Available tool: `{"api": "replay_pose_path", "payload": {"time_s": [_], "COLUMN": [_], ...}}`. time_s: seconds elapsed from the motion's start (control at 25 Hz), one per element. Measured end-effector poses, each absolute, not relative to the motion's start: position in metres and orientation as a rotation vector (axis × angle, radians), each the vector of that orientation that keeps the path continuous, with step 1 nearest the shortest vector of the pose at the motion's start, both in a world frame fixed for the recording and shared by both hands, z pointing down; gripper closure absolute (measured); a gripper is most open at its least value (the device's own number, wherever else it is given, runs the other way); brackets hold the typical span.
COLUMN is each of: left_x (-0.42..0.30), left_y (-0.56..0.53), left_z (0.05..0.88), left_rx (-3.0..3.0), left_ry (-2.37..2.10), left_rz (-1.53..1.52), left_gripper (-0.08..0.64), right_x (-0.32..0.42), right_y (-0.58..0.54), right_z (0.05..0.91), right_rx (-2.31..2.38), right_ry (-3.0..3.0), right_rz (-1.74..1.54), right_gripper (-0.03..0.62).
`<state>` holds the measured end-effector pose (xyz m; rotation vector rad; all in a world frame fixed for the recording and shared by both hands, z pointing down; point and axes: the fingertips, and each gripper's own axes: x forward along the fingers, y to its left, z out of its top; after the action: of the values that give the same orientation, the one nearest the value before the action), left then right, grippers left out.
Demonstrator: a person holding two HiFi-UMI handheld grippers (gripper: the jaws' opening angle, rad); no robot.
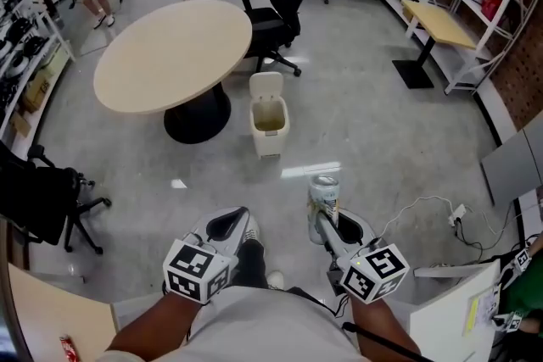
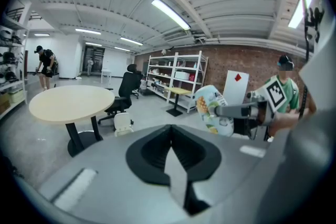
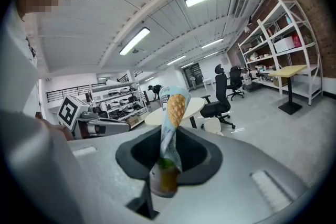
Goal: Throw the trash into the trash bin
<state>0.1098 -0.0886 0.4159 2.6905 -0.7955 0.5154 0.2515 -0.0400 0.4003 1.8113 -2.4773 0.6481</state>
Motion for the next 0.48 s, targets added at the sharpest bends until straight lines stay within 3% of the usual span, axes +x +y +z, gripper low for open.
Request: {"api": "replay_pose_path", "payload": {"time_s": [0.48], "left_x": [0.128], "left_y": [-0.148], "left_z": [0.421], "left_rx": [2.693], "left_ry": [-0.77], "left_rz": [0.515], "left_gripper": [0.552], "right_x": [0.269], "right_y": [-0.083], "right_z": [0.411], "right_rx": [1.82], "right_ry": [-2.413], "right_rz": [0.686], "right_gripper": [0.522]}}
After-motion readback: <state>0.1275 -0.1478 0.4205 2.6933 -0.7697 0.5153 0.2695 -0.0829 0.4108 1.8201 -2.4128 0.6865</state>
